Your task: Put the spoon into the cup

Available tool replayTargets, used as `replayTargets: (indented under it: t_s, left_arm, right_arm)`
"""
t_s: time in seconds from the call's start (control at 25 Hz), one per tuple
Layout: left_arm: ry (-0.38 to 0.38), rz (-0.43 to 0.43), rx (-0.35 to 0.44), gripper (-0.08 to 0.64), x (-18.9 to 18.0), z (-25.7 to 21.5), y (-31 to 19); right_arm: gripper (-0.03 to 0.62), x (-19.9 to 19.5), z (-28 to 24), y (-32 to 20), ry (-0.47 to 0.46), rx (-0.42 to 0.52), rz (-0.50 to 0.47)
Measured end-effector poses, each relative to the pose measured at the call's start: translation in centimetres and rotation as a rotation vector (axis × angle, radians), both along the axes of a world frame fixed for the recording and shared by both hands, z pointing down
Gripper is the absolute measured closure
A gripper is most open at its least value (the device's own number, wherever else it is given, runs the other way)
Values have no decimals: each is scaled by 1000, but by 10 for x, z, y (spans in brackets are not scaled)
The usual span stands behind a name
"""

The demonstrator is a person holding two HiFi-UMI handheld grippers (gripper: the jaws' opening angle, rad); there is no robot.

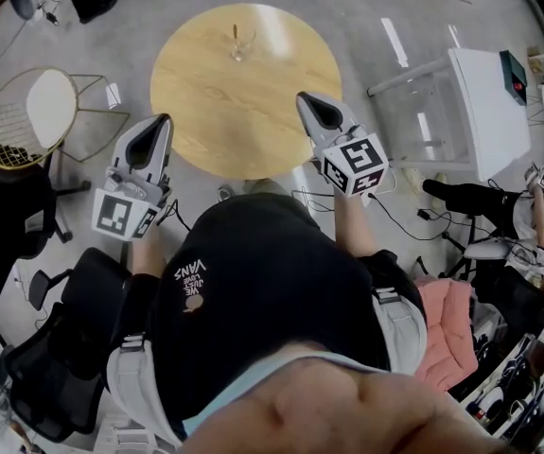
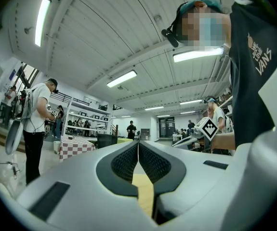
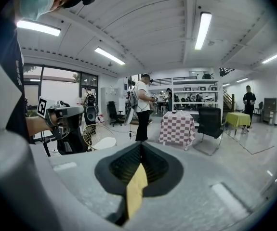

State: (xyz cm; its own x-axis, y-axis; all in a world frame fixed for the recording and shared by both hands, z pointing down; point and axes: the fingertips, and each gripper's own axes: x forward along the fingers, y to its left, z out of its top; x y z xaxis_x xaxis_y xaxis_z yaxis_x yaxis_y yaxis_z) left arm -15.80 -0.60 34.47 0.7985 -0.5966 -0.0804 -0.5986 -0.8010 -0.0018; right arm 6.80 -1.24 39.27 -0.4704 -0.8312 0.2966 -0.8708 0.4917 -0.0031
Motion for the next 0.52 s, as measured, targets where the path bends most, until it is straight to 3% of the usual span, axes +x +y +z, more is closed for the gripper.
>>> replayTargets:
  t_s: [0.52]
  left_arm:
    - [-3,-1,-12,563,8,4,-8]
  right_arm:
    - [595,7,5,-6,-7,-8,2]
